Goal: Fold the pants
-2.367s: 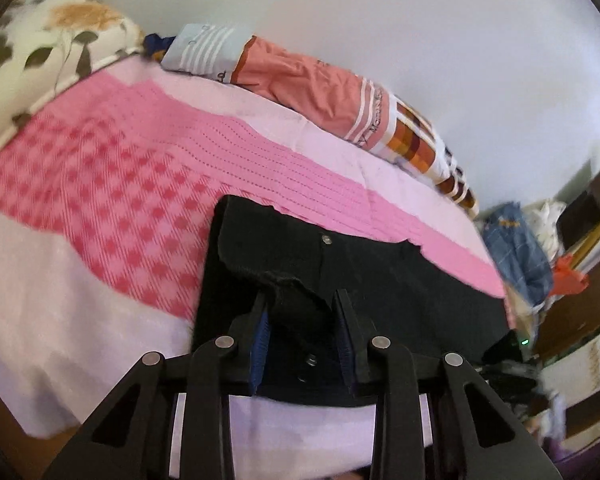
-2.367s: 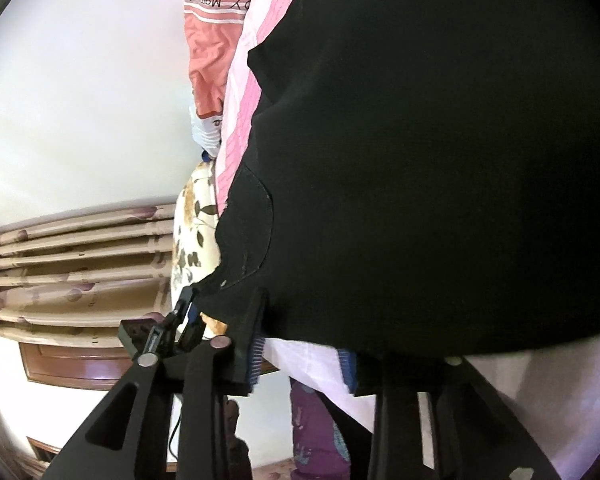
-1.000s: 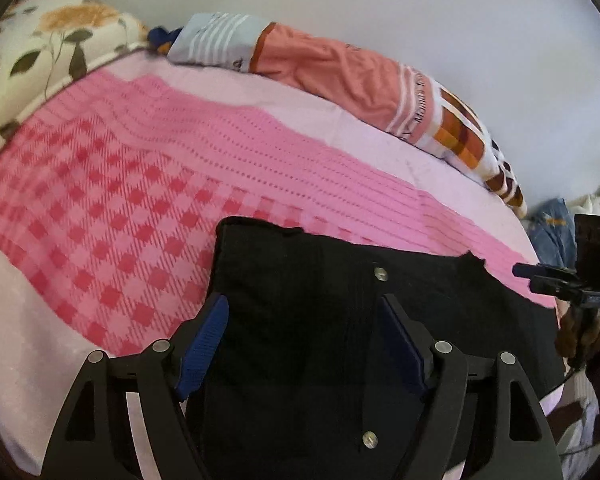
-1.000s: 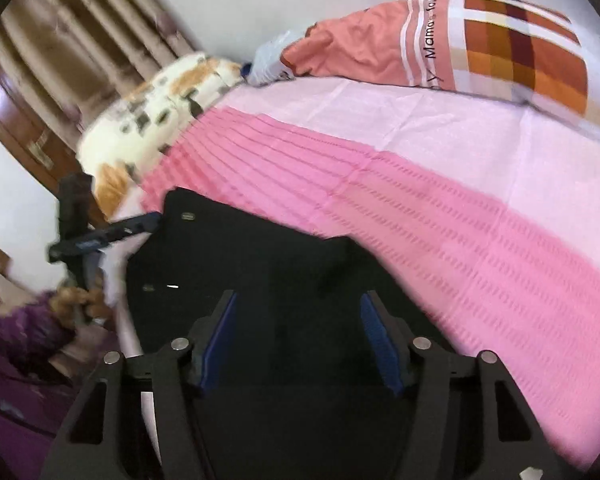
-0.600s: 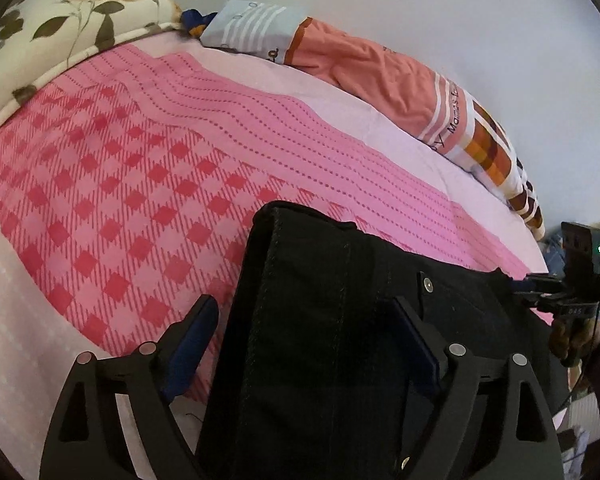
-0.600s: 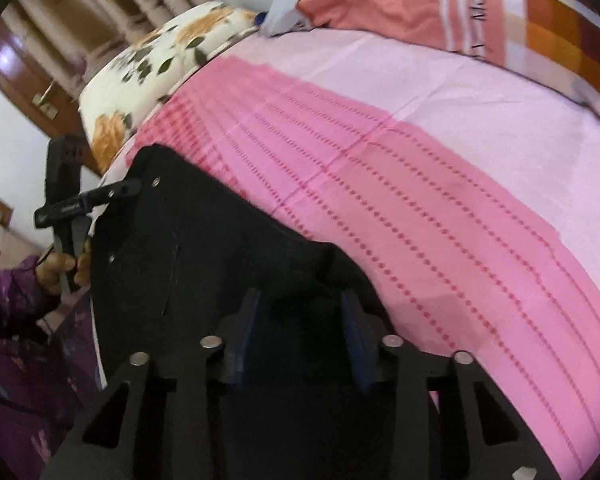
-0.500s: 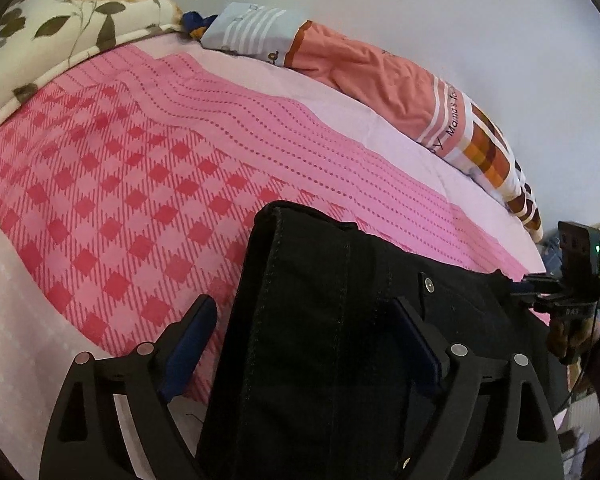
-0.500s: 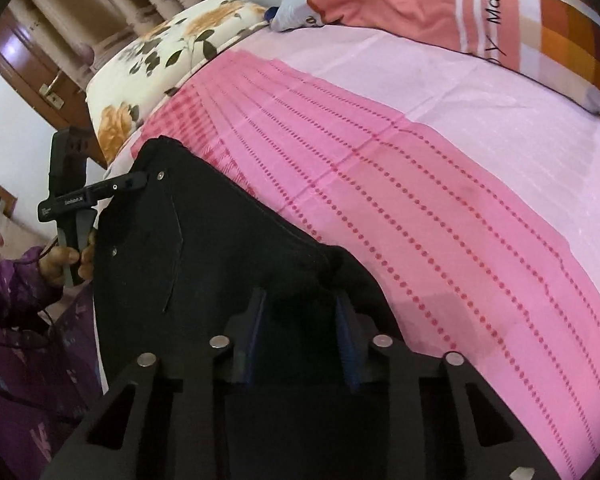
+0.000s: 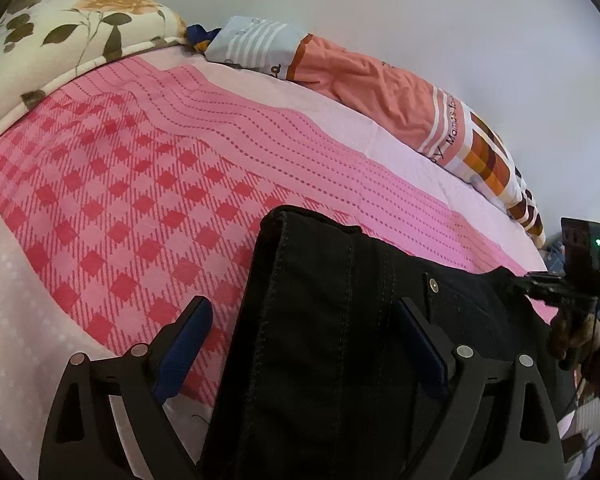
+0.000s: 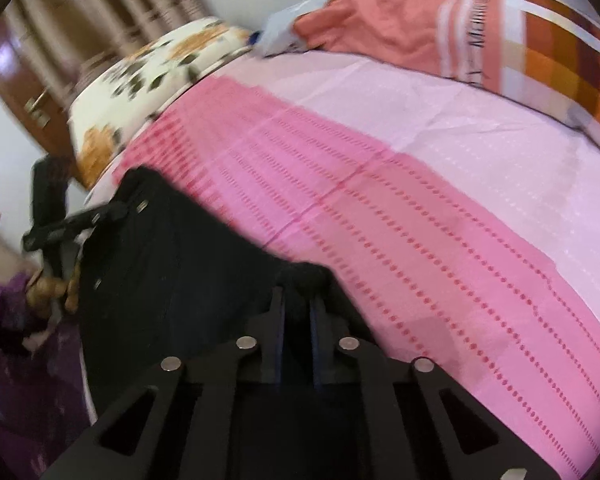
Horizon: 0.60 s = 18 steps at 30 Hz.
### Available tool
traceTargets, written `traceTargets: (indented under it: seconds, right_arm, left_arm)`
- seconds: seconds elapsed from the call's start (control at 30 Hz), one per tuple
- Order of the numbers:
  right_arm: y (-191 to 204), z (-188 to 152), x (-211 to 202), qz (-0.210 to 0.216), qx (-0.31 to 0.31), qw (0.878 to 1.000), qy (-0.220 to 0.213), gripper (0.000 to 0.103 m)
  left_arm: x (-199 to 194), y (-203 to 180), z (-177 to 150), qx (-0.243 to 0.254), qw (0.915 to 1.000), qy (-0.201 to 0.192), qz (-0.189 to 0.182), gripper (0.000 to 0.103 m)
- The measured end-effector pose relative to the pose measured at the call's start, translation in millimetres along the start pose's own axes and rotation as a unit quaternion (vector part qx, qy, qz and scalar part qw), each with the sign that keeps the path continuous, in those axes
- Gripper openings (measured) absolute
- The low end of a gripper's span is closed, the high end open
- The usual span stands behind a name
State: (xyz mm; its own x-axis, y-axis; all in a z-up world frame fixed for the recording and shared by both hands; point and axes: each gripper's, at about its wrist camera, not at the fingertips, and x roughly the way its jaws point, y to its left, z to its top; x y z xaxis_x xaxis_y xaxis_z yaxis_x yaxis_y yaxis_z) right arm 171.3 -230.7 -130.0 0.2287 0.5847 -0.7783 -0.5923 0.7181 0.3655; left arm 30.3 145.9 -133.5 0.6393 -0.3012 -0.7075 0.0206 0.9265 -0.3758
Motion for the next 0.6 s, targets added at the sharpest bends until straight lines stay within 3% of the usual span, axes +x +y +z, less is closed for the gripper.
traceTargets:
  seconds: [0.1,0.27,0.43,0.53,0.6]
  right_arm:
    - [-21,1,8,0.020,0.054,0.998,-0.003,0.005]
    - [-22,-1,11,0.008,0.057,0.998,-0.021,0.004]
    - [-31,-6,12,0.038,0.080,0.995,-0.034,0.006]
    - [-31,-6,11,0.040,0.082,0.995,-0.036,0.007]
    - [-26,-6,10,0.033,0.074,0.996,-0.041,0.010]
  left_arm:
    - [-1,-1,-2,0.005,1.0000,-0.006,0.002,0.093]
    - [-2,-1,-5,0.009,0.9999,-0.010,0.000,0.094]
    - [-8,-3,-2,-0.010,0.9998,-0.002,0.017,0.094]
    - [-34,-20,4,0.006,0.9981,-0.047,0.039,0.094]
    - [-40,-43,9,0.035,0.9982,-0.049,0.010,0.094]
